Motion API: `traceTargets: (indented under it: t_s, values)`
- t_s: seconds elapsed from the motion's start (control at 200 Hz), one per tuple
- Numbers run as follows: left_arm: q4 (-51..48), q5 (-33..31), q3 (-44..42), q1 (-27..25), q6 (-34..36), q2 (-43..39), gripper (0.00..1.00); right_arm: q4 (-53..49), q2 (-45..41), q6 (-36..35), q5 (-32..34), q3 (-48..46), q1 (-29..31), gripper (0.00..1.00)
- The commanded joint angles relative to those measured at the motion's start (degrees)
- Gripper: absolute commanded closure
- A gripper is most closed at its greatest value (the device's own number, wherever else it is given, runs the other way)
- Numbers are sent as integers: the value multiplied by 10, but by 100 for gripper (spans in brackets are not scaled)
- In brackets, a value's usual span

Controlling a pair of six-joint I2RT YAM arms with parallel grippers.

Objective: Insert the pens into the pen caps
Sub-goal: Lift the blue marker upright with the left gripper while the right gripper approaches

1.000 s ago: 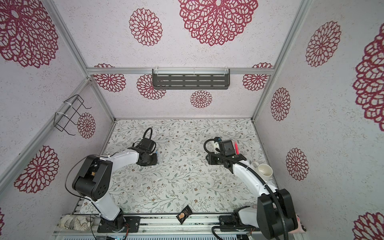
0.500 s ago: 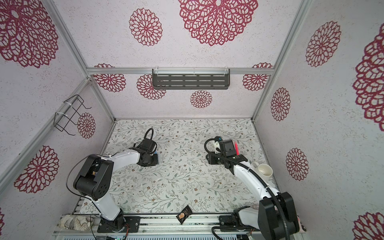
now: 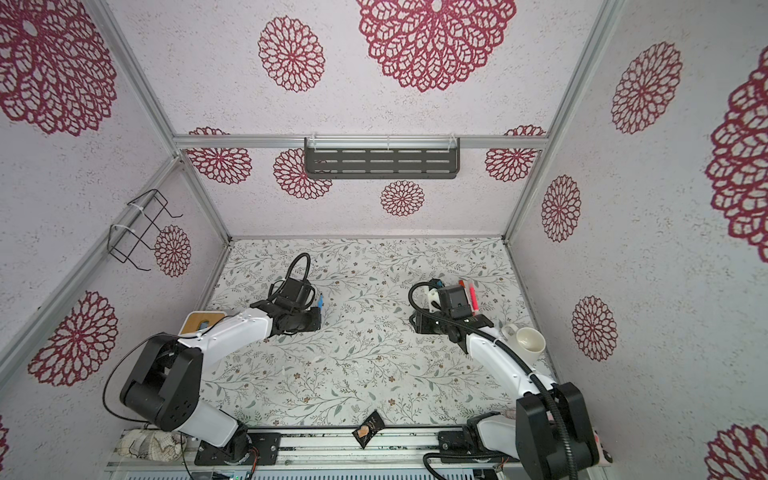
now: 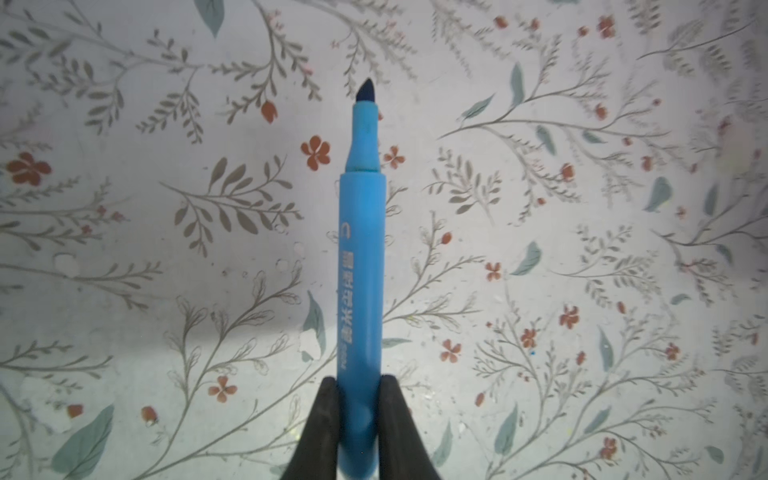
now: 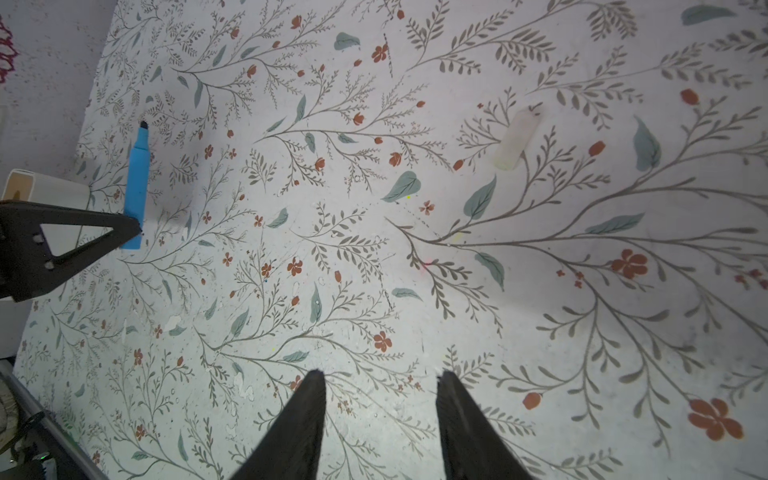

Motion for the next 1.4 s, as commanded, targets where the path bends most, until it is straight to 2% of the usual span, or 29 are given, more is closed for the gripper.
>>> traceTargets:
  t_s: [0.0,0.405,0.74,0.921,1.086,1.396]
  values:
    - [32,7,-15,-8,6,-27,93,34,-8,22,-31,-3,3,53]
    - [145,68,-90,-48,25,-132,89,131,-16,73,-107,-49,13,52]
    - [177,91,-109,-79,29,-158,88,217,-4,102,-166,-48,42,50]
    - [216,96,-120,-105,18,-165,88,309,16,157,-197,-51,68,48]
    - [231,98,-120,-125,11,-165,88,354,46,180,-200,-40,100,41]
    - [242,92,-115,-156,6,-167,88,390,75,196,-196,-18,130,41]
